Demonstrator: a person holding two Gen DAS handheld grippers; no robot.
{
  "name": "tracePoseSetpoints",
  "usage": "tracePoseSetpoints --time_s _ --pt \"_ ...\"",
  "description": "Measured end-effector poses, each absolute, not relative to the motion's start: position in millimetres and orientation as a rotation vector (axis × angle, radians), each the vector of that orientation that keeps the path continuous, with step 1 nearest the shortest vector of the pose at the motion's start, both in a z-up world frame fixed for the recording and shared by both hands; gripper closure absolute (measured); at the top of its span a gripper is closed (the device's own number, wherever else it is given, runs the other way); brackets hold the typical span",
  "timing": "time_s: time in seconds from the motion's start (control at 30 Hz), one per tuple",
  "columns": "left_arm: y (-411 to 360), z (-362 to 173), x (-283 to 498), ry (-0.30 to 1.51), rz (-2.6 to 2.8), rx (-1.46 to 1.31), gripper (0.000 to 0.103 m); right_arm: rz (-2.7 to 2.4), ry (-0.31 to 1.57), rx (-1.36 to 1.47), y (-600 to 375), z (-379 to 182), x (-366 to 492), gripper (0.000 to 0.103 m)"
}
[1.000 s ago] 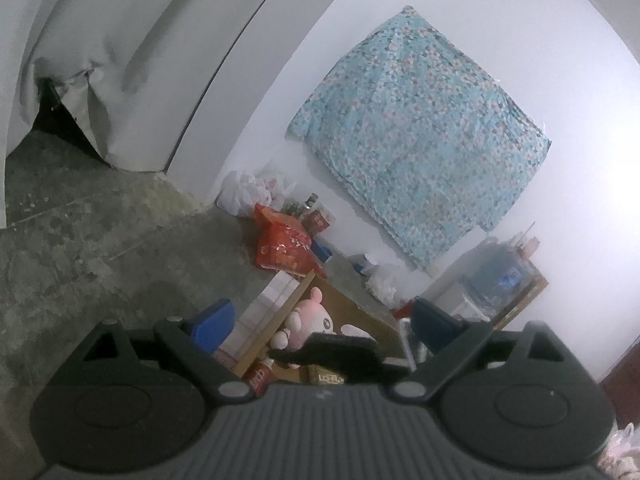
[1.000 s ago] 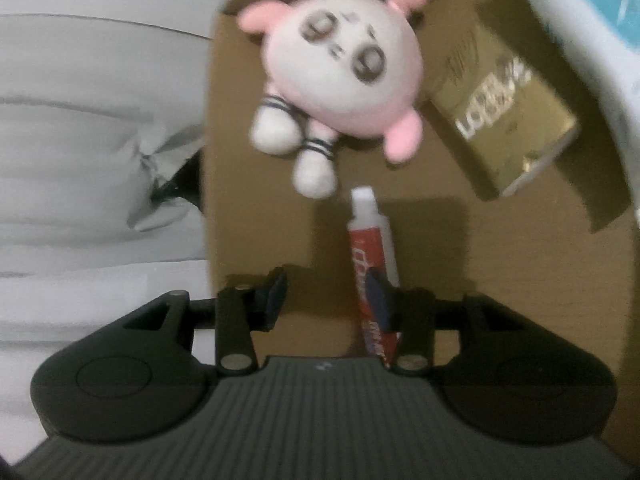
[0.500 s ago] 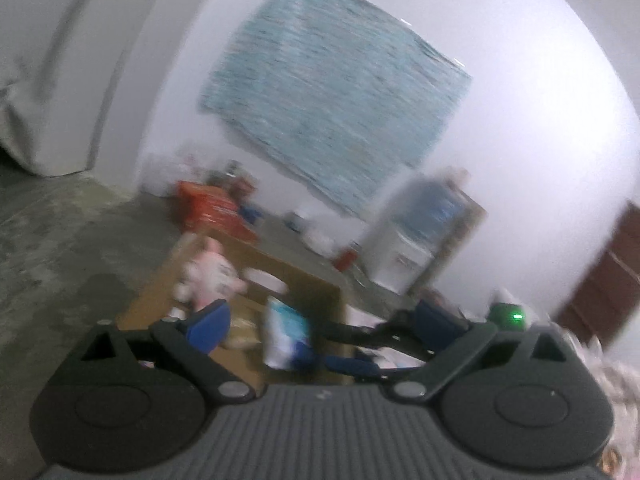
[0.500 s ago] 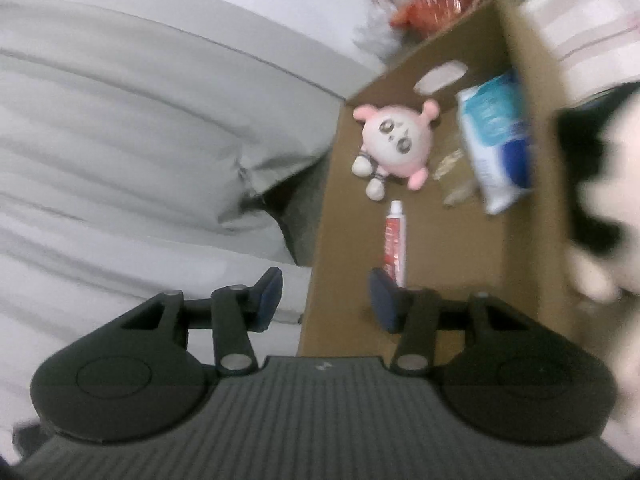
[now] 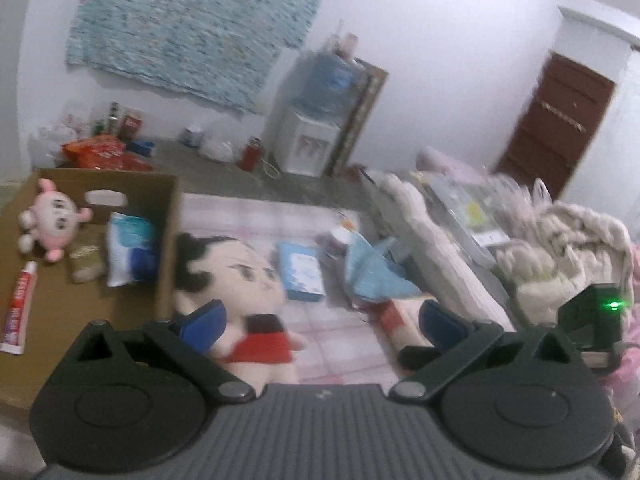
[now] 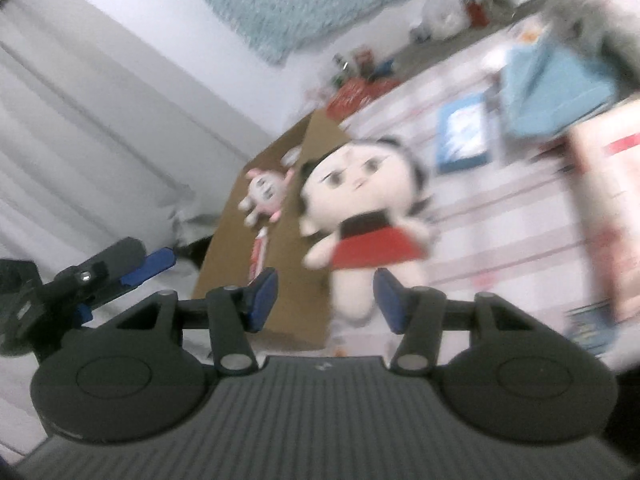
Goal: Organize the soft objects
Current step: 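Move both tools back over the items on the bed, then grasp the blue bandage box with the left tool while the right tool grasps the blue towel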
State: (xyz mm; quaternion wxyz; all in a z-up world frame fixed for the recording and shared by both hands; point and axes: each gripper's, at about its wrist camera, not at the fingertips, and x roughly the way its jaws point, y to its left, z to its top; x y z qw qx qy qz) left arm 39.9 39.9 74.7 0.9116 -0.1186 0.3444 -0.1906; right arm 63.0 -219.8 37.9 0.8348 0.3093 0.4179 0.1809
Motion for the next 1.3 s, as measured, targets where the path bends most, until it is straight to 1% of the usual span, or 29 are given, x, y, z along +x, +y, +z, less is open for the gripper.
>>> tracePoseSetpoints --time_s 0.2,0.33,0.37,0.4,0.43,0.47,0.63,0.83,0.93,1.07,1.17,1.23,1.3 --pt "-13.2 65.1 79.6 0.763 -0.388 -0.199 0.000 0.296 0.794 0.583 -271.8 37.1 58.7 0.050" --pt "-41.7 53.3 123.4 0.804 -0.364 -0.186 0.000 0.223 0.752 0.443 -280.0 34.1 82.3 0.049" --pt "-47.5 49.3 135.2 0.809 -0.357 -0.186 0.000 0.209 0.746 0.396 -282.2 33.1 91.4 0.046" --pt "-53.3 44.7 148.1 0.822 -0.346 -0.187 0.001 0.203 0.744 0.356 -282.3 29.3 101.6 0.041" --pt "-58.0 39.1 162.4 0.839 -0.334 -0.193 0.002 0.197 0.744 0.317 -281.5 24.2 114.1 0.038" --pt "-61.5 33.9 175.3 0.852 -0.329 -0.202 0.003 0.184 0.755 0.276 -283.9 20.4 126.9 0.036" --pt "-76.3 -2.0 238.7 0.946 -0.333 -0.245 0.005 0.101 0.802 0.172 -300.7 7.3 173.3 0.035" --pt "-103.4 -56.2 301.4 1.067 -0.266 -0.133 0.007 0.071 0.840 0.130 -311.5 -22.2 213.1 0.035" --pt "-111.2 -74.0 321.8 1.099 -0.236 -0.097 0.007 0.081 0.864 0.121 -315.1 -34.5 223.8 0.034" --pt "-116.2 -88.9 340.8 1.132 -0.200 -0.069 0.007 0.082 0.884 0.088 -316.3 -37.6 229.1 0.022" --pt "-117.2 -101.1 351.5 1.180 -0.168 -0.069 0.007 0.080 0.911 0.080 -317.9 -43.7 244.3 0.020" --pt "-117.1 -108.7 357.2 1.204 -0.149 -0.073 0.012 0.087 0.939 0.077 -317.7 -48.9 254.0 0.019" --pt "-116.5 -116.0 362.1 1.220 -0.140 -0.075 0.021 0.085 0.973 0.076 -318.6 -56.3 265.5 0.019"
